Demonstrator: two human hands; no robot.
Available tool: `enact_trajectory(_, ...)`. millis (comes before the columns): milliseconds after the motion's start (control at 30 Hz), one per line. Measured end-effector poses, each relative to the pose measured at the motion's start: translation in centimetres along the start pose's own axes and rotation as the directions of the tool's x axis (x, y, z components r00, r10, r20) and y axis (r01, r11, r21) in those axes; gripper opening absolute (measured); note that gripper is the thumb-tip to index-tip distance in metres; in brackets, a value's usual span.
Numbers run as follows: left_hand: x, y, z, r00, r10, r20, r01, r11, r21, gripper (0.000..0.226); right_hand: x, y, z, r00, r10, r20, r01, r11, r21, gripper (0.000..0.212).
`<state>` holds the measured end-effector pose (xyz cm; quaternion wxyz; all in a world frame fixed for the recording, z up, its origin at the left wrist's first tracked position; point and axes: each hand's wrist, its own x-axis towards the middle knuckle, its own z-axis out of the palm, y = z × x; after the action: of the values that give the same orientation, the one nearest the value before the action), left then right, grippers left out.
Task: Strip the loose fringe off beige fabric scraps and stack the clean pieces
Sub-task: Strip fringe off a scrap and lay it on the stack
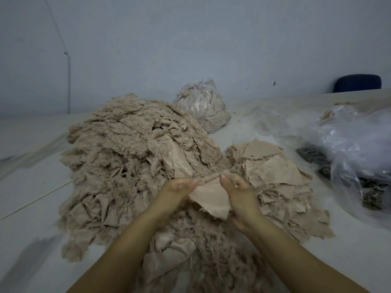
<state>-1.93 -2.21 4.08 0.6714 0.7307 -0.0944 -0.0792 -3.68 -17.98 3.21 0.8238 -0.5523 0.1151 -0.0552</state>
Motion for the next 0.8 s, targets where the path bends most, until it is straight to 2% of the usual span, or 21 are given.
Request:
enact_trajectory(133, 1.2, -1.2, -1.1, 0.958, -0.083, -0.273, 0.110, 0.990, 0.087, 0.033, 0.2, -0.5, -0.9, 0.998, 0.054, 0.041, -0.052, 0.998, -0.038, 0.006)
enact_trajectory(200, 1.5, -1.5, -1.8, 0.937, -0.116, -0.330, 0.157, 0.983, 0.099, 0.039, 0.2, -0.9, -1.5, 0.993, 0.092, 0.079, -0.089, 0.995, -0.044, 0.009)
enact_trajectory(267, 1.2, -1.2, -1.8, 0.945, -0.083, -0.315, 0.150, 0.969, 0.195, 0.049, 0.4, -1.3, -1.9, 0.985, 0.111, 0.133, -0.101, 0.991, -0.084, 0.013)
enact_trajectory(333, 0.9, -0.8, -1.1, 0.977, 0.035, -0.208, 0.035, 0.944, 0.327, 0.053, 0.4, -1.5, -1.8, 0.971, 0.133, 0.197, -0.113, 0.988, -0.108, 0.018)
enact_trajectory(433, 1.0, -0.7, 0.8, 0.989, 0.112, 0.095, -0.134, 0.954, 0.267, 0.039, 0.2, -2.0, -1.1, 0.947, 0.125, 0.297, -0.076, 0.982, -0.171, 0.019)
enact_trajectory(467, 1.0, -0.8, 1.4, 0.981, 0.131, 0.146, -0.163, 0.958, 0.234, 0.033, 0.2, -2.2, -1.0, 0.941, 0.119, 0.318, -0.060, 0.980, -0.189, 0.018)
enact_trajectory(533, 1.1, -1.0, 2.3, 0.979, 0.183, 0.095, -0.197, 0.965, 0.171, 0.018, 0.5, -2.9, -1.3, 0.948, 0.104, 0.302, -0.035, 0.974, -0.223, 0.018)
enact_trajectory(633, 1.6, -1.2, 2.6, 0.976, 0.202, -0.086, -0.192, 0.975, 0.107, 0.023, 1.4, -4.6, -2.8, 0.978, 0.058, 0.202, 0.015, 0.940, -0.342, 0.022)
enact_trajectory(800, 2.3, -0.8, 3.5, 0.969, 0.226, -0.099, -0.213, 0.969, 0.124, 0.027, 2.9, -5.8, -4.9, 0.989, -0.015, 0.150, 0.088, 0.868, -0.488, 0.041)
